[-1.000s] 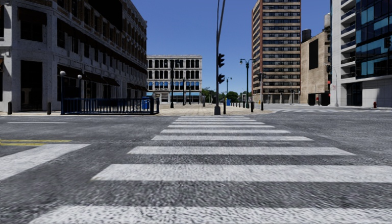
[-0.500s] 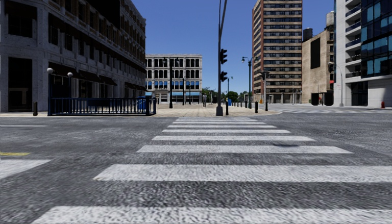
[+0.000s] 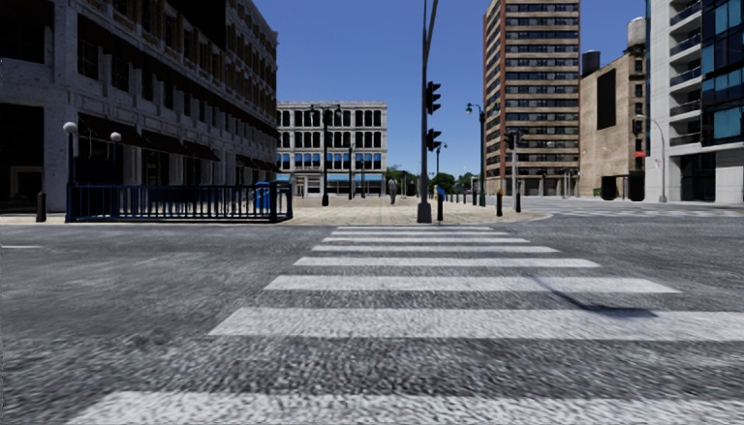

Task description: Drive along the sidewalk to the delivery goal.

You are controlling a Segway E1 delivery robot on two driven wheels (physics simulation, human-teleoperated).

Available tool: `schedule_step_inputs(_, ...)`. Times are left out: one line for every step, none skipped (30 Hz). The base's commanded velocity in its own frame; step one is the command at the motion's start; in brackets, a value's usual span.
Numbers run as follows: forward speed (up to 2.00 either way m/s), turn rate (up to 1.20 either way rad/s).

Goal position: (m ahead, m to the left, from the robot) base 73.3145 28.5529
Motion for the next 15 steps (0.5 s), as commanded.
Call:
schedule_step_inputs(2.00,0.00)
schedule_step_inputs(2.00,0.00)
schedule_step_inputs(2.00,0.00)
schedule_step_inputs(2.00,0.00)
schedule_step_inputs(2.00,0.00)
schedule_step_inputs(2.00,0.00)
schedule_step_inputs(2.00,0.00)
schedule_step_inputs(2.00,0.00)
schedule_step_inputs(2.00,0.00)
schedule_step_inputs(2.00,0.00)
schedule_step_inputs(2.00,0.00)
schedule_step_inputs(2.00,0.00)
schedule_step_inputs(2.00,0.00)
schedule_step_inputs(2.00,0.00)
schedule_step_inputs(2.00,0.00)
